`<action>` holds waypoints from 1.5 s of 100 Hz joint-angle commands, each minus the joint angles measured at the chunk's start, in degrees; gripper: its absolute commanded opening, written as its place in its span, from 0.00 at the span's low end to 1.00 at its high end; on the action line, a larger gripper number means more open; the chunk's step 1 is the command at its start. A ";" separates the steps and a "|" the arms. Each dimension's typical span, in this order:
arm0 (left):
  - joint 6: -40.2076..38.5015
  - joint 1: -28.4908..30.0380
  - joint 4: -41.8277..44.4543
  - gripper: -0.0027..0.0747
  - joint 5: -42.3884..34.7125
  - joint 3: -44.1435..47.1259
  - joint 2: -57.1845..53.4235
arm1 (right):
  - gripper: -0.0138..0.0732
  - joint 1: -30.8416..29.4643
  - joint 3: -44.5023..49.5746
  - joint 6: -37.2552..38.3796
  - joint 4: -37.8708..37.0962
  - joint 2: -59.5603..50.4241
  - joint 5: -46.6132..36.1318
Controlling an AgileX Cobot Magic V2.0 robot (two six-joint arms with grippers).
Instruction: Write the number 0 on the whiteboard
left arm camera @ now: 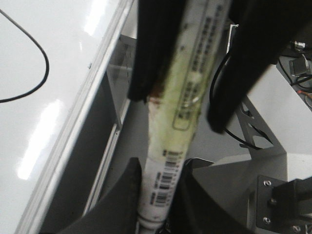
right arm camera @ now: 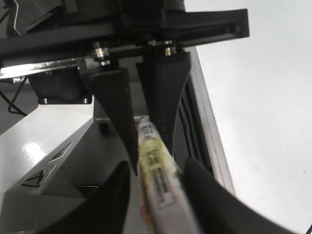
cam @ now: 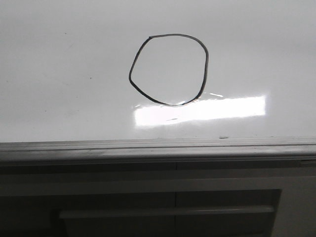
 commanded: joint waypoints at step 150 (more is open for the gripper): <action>-8.80 0.07 -32.83 0.13 -57.43 14.63 18.59 | 0.08 -30.93 18.21 9.37 3.46 -28.56 -7.03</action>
